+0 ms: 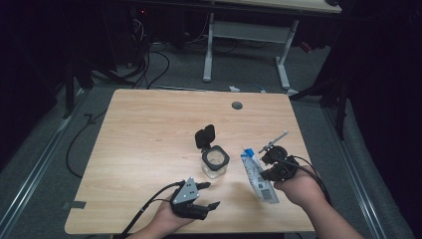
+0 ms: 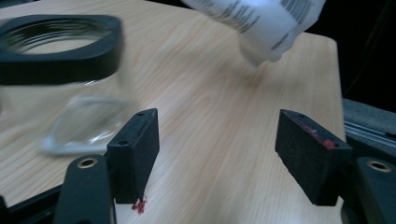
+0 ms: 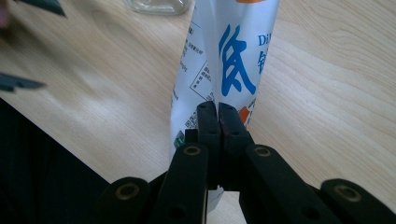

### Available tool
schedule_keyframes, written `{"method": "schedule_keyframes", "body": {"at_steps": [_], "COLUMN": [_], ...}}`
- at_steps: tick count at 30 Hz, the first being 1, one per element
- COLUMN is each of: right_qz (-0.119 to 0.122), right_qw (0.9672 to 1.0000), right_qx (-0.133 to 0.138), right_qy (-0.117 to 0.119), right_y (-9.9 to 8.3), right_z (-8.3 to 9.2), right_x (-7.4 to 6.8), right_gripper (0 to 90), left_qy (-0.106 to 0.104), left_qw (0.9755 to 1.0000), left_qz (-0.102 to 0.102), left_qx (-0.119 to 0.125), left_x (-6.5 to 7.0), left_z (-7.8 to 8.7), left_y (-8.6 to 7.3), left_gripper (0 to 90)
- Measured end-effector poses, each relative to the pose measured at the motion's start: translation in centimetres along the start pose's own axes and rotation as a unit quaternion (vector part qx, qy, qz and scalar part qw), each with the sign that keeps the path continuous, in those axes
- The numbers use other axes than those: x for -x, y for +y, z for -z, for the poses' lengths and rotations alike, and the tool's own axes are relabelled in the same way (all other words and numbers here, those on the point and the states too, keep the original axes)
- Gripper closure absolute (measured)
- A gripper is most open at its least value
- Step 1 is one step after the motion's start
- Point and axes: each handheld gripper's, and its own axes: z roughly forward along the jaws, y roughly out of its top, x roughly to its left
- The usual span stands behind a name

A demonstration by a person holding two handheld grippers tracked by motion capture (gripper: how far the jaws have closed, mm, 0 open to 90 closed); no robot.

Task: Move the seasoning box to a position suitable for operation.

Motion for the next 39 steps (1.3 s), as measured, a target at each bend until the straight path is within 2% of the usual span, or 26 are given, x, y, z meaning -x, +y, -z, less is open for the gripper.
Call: {"method": "schedule_keyframes", "body": {"at_steps": [7,12,14,17,19,22,32,39], "right_qz": [0.006,0.015,0.013,0.011,0.017,0.021,0.033,0.039], "right_qw": [1.0000,0.9999,0.9999,0.9999,0.9998,0.9997,0.9992,0.9989], "right_qx": [0.001,0.001,0.003,0.006,0.007,0.008,0.016,0.014], "right_qy": [0.004,0.002,0.003,0.002,0.002,0.002,0.015,0.020], "right_y": [0.6,1.0,1.2,1.4,1.5,1.8,3.2,3.6], "right_z": [0.1,0.5,0.7,1.2,1.5,1.8,1.9,1.2], "right_x": [-1.0,-1.5,-1.7,-2.0,-2.3,-2.9,-4.4,-4.5], "right_gripper": [89.7,89.7,89.7,89.7,89.7,89.7,89.7,89.7], "left_qy": [-0.011,-0.013,-0.016,-0.018,-0.023,-0.029,-0.025,-0.019], "left_qw": [0.9999,0.9998,0.9997,0.9996,0.9995,0.9995,0.9996,0.9997], "left_qz": [-0.003,-0.008,-0.005,-0.010,-0.013,-0.004,0.002,-0.004], "left_qx": [0.003,0.013,0.018,0.020,0.017,0.009,0.009,0.012], "left_x": [0.6,0.9,0.9,1.1,1.4,1.4,2.0,1.9], "left_z": [-2.2,-2.8,-2.8,-3.1,-3.4,-4.1,-6.2,-6.5], "left_y": [0.6,1.2,1.4,1.8,2.0,2.1,2.4,2.6], "left_gripper": [31.0,29.4,29.4,28.9,28.5,27.8,26.7,33.0]}}
